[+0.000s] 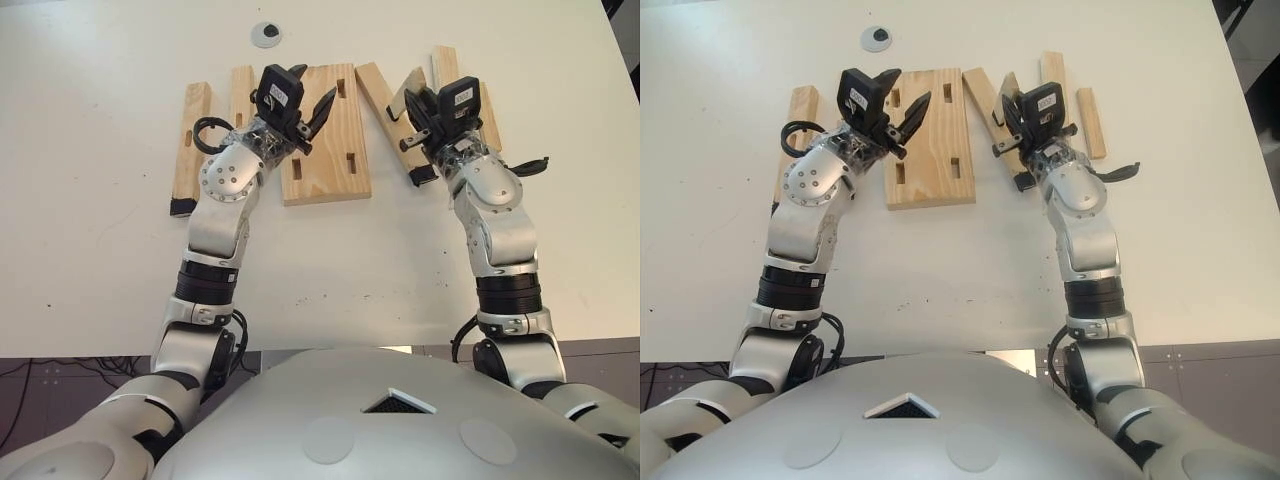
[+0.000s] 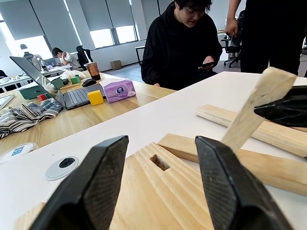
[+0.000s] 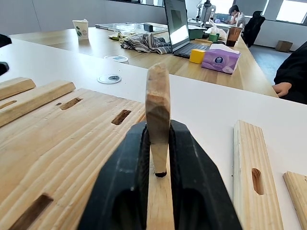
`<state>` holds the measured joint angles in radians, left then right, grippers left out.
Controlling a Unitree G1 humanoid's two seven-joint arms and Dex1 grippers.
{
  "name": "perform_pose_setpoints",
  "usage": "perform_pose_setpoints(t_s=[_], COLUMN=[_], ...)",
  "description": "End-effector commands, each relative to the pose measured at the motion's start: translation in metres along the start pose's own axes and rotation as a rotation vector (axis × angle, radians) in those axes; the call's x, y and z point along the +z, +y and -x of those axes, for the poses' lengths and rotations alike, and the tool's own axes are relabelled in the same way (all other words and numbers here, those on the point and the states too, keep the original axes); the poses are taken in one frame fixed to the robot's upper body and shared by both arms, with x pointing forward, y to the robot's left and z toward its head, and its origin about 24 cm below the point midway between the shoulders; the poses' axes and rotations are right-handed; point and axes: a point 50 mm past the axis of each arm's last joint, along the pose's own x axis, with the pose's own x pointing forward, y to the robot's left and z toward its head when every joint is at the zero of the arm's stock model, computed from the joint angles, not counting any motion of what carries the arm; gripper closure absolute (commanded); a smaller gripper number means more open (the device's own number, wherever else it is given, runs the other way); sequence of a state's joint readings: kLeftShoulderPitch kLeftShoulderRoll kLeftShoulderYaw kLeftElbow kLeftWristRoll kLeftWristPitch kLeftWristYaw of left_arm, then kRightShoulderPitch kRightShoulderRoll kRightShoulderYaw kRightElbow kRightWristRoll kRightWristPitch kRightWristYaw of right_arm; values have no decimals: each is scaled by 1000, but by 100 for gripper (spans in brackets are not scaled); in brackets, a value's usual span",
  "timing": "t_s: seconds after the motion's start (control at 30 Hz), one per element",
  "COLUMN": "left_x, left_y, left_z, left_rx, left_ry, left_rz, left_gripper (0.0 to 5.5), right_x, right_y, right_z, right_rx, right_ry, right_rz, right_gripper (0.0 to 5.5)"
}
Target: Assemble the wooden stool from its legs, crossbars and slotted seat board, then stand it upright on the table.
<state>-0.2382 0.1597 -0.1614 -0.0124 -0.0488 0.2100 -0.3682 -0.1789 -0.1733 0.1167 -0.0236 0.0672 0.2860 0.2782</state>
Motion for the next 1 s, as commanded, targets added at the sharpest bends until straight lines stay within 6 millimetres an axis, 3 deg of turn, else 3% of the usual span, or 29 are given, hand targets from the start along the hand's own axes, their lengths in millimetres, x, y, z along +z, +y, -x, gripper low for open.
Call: perform_pose_setpoints(t_s=[0.03, 0.33, 0.5, 0.87, 1.0], left_x=[9, 26, 24, 4, -9], left_y=[-5, -8, -9, -18, -13], left_z=[-7, -25, -26, -23, -27], left_rx=[-11, -11, 8, 106, 158], left_ry=[-36, -95, -98, -60, 10], left_rz=[30, 66, 71, 108, 55], left_gripper=[349, 481, 549, 550, 550], right_x=[-26, -21, -6, 34, 35], right_y=[4, 8, -6, -40, -44], right_z=[6, 1, -8, -17, -13], right_rx=[34, 95, 139, 229, 263], right_ry=[161, 219, 325, 434, 459], right_rz=[44, 40, -15, 170, 171], right_gripper=[509, 509, 509, 510, 510])
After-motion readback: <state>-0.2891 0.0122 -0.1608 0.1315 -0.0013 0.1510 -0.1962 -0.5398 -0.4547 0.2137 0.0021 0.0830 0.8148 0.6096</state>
